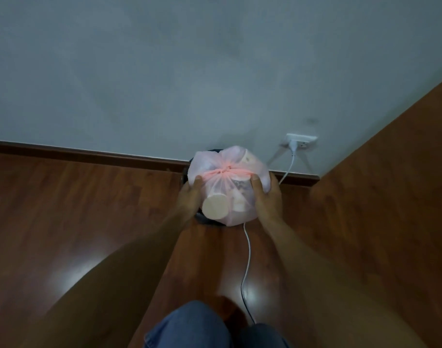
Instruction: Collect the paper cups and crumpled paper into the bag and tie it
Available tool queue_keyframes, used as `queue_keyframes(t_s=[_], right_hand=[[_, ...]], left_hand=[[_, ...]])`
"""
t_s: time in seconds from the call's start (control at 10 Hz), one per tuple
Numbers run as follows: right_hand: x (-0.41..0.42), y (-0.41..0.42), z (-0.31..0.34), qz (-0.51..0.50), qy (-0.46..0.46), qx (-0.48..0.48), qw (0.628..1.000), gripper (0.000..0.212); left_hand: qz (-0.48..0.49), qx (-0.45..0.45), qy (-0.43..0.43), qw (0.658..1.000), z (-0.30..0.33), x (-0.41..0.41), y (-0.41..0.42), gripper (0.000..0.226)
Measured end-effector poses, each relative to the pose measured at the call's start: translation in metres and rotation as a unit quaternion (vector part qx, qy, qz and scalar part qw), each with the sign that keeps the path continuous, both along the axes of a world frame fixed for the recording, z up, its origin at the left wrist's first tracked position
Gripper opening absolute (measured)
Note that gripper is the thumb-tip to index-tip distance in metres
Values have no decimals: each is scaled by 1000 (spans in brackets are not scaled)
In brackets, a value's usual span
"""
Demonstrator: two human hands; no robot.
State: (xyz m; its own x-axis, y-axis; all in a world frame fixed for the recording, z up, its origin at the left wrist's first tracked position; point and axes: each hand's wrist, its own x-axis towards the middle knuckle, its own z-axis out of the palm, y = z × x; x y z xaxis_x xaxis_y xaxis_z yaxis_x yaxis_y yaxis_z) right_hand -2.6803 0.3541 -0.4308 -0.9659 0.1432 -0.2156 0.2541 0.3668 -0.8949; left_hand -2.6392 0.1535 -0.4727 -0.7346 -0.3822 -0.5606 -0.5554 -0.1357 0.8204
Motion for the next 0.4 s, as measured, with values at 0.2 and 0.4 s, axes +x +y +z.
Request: queue_keyframes(t_s=[0.2,0.4], right_hand=[[-4,2,-12,27,-34,32,999,65],[8,1,35,57,-70,34,995,35]], left_hand=[[3,-17,-11,1000,-2,-6,15,75],[-73,-151,-54,984,50,0,11,58]])
